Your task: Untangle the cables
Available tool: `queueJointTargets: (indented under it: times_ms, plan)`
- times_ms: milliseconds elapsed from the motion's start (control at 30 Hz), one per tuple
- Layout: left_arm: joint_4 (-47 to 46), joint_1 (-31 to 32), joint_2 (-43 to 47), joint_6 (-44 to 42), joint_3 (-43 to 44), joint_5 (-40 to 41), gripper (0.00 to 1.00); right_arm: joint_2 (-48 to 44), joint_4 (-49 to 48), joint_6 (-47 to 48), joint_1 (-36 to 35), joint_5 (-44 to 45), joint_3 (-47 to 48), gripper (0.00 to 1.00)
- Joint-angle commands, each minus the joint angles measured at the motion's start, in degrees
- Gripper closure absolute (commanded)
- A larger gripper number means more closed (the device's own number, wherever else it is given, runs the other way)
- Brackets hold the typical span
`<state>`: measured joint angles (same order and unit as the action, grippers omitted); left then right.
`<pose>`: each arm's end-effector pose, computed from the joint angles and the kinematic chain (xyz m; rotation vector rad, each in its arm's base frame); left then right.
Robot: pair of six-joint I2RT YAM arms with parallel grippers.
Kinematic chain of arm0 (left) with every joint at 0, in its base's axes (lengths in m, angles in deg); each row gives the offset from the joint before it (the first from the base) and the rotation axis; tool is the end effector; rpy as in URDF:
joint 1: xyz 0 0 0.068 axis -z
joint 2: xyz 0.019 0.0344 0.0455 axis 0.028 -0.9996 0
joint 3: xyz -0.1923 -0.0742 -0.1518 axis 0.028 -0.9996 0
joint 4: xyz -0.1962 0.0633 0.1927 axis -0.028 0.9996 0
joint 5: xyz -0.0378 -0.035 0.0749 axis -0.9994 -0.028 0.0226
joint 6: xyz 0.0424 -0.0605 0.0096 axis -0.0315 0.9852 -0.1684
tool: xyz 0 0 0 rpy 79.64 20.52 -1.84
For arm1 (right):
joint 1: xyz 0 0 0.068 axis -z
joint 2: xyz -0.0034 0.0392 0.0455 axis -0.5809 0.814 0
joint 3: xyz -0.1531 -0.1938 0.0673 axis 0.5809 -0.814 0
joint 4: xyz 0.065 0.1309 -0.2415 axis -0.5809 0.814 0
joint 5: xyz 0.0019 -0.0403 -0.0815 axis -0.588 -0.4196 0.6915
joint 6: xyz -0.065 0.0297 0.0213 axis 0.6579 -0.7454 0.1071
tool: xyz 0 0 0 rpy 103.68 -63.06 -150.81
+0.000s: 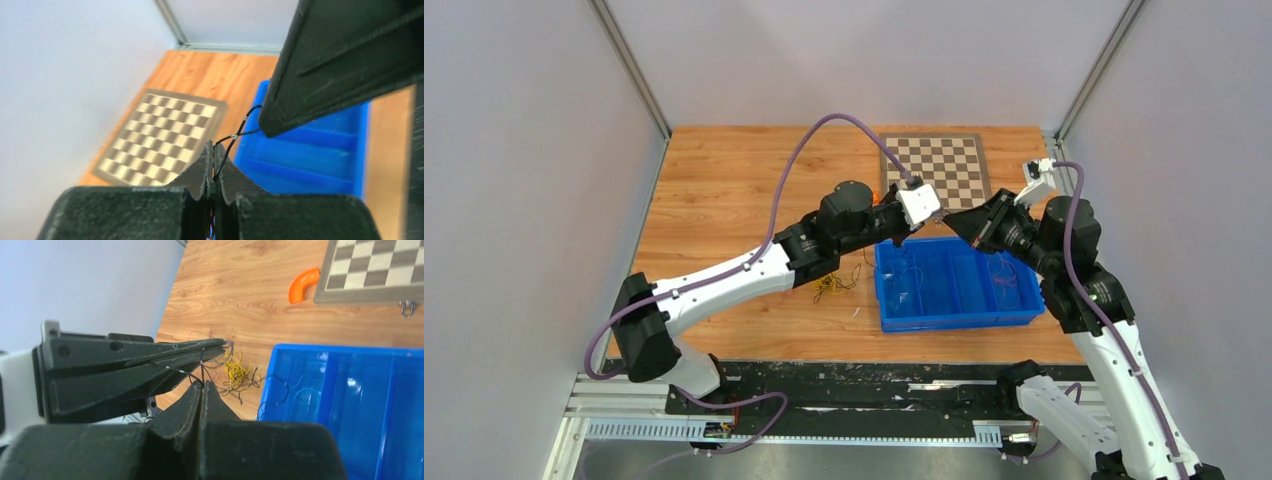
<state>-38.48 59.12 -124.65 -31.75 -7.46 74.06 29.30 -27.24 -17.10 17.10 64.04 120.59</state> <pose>0.2168 -0.3534 0.3629 1.0420 1.3463 -0.6862 0.1968 0.0853 0.3876 0.0839 1.9305 0.9399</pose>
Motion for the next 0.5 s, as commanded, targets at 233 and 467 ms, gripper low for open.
queueJointTargets:
  times_ms: [233,467]
  plan:
    - [-24.49,1.95,7.01,-45.30,-13.69,6.83,1.00,0.67,2.45,-14.49,4.18,-11.34,-1.73,1.00]
    - [3.97,-0.68,8.97,-19.96,-0.77,-6.59,1.00,-2.84,-4.88,19.93,4.31,-17.45,5.53,0.28]
